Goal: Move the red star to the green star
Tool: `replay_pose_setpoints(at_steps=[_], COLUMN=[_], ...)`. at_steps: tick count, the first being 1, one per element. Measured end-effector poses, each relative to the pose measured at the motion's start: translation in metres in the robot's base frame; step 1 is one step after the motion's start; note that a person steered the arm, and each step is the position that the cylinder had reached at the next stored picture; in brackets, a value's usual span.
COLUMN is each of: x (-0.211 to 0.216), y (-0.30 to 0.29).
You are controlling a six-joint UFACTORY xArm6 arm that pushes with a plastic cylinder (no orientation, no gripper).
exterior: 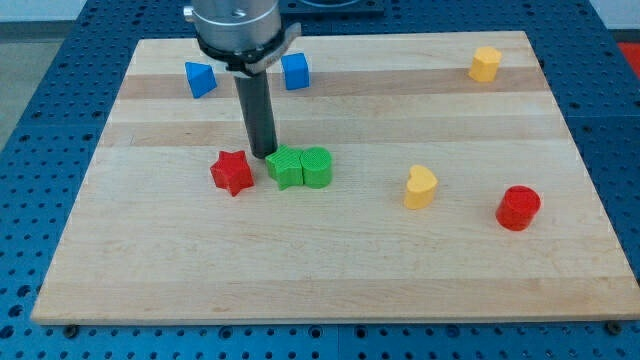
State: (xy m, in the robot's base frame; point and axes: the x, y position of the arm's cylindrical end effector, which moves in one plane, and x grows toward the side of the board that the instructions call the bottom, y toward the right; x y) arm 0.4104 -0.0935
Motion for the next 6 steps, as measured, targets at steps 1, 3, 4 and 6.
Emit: replay_pose_setpoints(at_steps=[1,3,4,6], x=[-0.004,0.035,0.060,0.072], y=[-0.029,-0.089,-0.107,-0.096])
